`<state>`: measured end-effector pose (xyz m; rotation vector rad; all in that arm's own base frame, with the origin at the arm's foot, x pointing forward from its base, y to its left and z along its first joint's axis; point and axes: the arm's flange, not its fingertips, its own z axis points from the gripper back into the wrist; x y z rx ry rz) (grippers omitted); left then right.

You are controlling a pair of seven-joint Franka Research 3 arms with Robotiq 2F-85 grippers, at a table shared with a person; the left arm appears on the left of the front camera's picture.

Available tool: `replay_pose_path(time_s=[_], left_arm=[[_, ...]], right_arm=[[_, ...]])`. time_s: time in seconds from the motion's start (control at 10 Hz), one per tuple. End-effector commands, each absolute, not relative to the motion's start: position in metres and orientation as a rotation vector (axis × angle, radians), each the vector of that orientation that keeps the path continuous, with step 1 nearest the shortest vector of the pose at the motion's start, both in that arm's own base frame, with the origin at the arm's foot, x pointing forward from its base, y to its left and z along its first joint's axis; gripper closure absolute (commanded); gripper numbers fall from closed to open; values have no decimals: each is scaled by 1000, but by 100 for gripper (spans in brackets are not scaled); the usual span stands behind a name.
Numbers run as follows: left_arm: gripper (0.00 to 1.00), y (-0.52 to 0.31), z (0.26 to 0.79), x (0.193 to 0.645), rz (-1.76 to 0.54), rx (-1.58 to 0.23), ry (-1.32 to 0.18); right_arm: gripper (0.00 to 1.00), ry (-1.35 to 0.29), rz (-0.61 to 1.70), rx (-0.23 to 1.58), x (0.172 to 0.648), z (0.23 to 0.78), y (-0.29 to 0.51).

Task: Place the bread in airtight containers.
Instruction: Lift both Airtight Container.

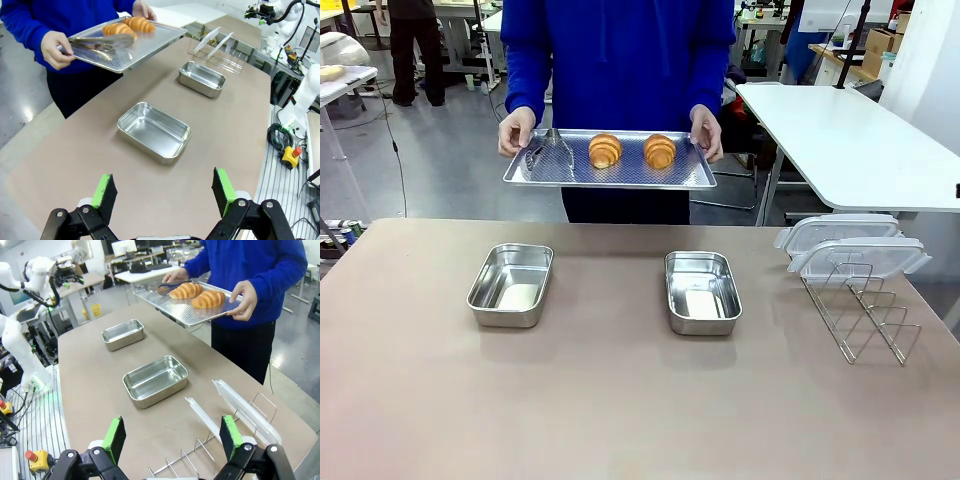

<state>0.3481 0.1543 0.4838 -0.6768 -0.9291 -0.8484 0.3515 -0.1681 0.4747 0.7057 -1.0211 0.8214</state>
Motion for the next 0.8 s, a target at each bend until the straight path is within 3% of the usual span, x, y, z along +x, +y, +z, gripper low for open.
replay_pose_path(time_s=[0.0, 0.3, 0.7], left_arm=[[0, 156, 484, 350, -860, -687, -961], [0, 154, 484, 348, -848, -677, -929], [0, 61, 524, 420, -685, -454, -693]], right_arm=[[0, -1058, 834, 704, 356, 476, -169], [0, -1021, 821, 706, 351, 475, -168], [0, -729, 796, 552, 414, 525, -38]])
